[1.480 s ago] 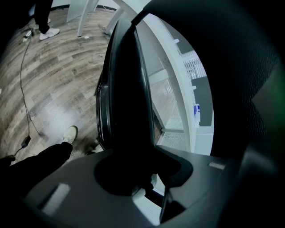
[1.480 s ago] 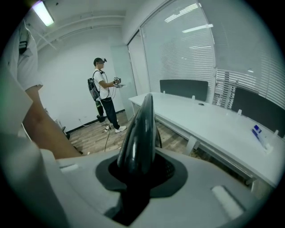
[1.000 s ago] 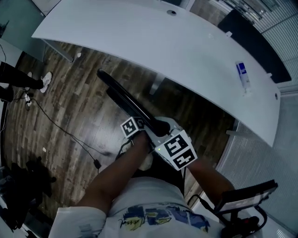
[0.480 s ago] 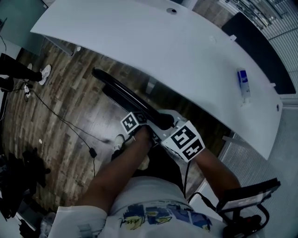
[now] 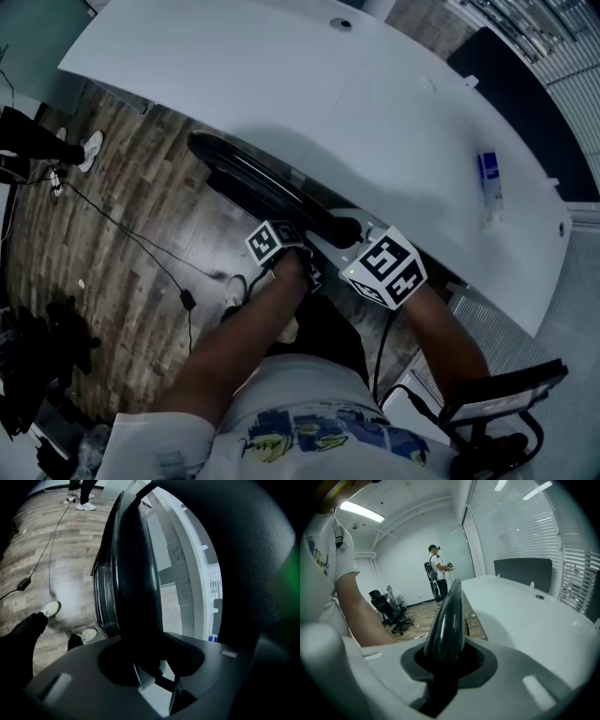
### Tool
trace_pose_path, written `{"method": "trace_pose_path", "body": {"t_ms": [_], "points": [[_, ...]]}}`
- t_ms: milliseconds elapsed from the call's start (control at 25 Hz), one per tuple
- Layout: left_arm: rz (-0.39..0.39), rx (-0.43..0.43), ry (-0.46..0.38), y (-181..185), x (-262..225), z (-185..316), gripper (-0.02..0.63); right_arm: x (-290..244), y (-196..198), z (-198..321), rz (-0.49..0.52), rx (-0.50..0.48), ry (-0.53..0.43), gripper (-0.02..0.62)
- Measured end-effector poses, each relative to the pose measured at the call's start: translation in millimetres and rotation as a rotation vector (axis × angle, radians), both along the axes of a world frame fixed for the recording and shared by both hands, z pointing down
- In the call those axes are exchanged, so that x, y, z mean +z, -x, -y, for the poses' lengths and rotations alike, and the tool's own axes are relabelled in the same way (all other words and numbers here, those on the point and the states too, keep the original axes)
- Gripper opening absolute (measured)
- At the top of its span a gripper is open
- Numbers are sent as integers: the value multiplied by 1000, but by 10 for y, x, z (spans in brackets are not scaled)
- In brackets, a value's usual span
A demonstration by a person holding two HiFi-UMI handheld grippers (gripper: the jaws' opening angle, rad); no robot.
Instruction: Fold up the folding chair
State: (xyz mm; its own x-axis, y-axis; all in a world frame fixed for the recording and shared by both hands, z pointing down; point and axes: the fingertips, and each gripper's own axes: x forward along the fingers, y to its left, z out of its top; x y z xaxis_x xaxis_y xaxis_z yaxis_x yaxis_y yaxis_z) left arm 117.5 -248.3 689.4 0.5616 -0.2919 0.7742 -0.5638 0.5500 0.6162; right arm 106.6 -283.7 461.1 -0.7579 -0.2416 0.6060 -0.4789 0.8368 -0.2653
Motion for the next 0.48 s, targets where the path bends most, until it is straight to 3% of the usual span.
{"method": "trace_pose_path", "body": {"t_ms": [480], "points": [[-44, -21, -50, -76, -61, 168, 172, -17, -103, 200, 30, -4, 25, 81]]}}
